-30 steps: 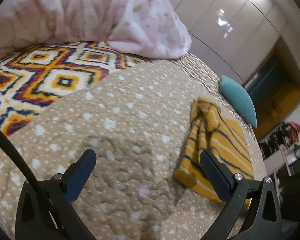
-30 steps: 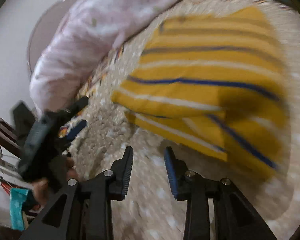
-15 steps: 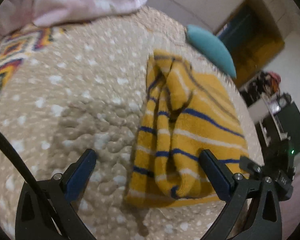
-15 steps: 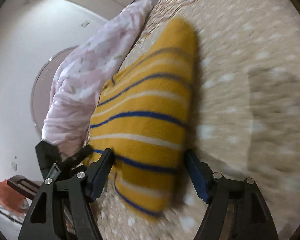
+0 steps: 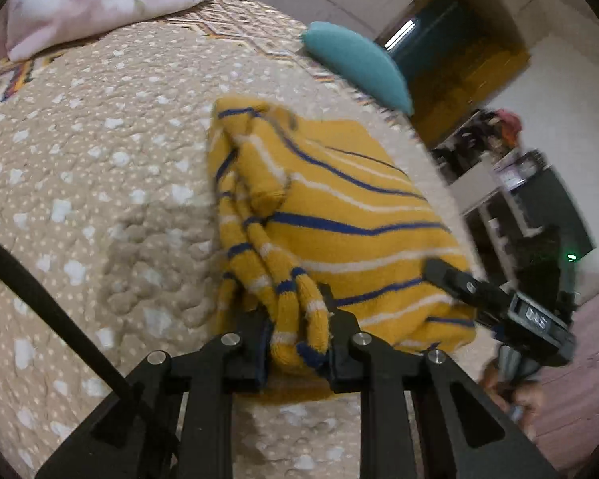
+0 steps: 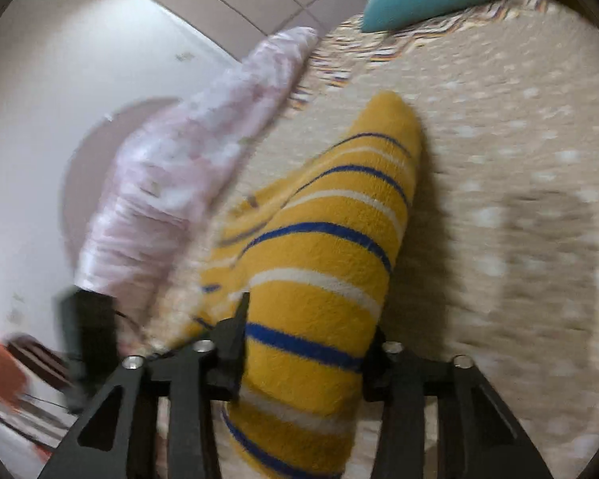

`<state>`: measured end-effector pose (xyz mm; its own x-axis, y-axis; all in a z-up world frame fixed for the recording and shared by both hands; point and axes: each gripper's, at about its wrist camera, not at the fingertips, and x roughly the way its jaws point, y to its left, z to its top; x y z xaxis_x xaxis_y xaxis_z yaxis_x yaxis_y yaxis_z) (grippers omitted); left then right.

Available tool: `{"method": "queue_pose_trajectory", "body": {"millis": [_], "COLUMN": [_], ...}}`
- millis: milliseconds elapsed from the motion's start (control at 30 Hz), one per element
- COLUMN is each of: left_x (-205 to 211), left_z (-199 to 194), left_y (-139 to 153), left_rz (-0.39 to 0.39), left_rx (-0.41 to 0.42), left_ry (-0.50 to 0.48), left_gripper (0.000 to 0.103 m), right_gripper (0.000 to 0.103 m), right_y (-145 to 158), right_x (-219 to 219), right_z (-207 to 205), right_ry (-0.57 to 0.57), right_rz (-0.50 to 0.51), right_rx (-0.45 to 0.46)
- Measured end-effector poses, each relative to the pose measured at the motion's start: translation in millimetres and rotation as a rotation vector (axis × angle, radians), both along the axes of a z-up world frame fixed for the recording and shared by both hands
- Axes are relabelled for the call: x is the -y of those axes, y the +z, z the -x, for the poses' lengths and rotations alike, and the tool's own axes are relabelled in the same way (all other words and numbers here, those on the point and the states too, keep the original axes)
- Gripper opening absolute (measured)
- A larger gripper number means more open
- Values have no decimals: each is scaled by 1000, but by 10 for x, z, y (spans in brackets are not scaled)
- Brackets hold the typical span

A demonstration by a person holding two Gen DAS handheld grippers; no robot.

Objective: Fold small clothes

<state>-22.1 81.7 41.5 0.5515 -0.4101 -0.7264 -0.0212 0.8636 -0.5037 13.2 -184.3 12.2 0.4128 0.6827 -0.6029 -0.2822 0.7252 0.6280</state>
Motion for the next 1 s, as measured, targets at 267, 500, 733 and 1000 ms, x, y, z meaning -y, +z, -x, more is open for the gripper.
{"method": "queue_pose_trajectory", "body": {"millis": [267,500,733,1000], "left_x": [-370,-323,-172,35], "left_z": [161,433,331,118], "left_y": [-126,264,431,-179], "left_rz": [57,-69,-84,-267], "left_rx": [-48,48,106,-17], "left_ry": [112,135,128,70], "left_gripper": [21,23,54,60], "right_gripper": [51,44,42,42], "right_y": [371,216,-312,44], "right_x": [300,-116,-420,-193], "right_z": [647,870,611,945], "right_ry": [-31,111,153,101], "right_rz": [104,89,29,91], "right_rx": [206,213,33,163]}}
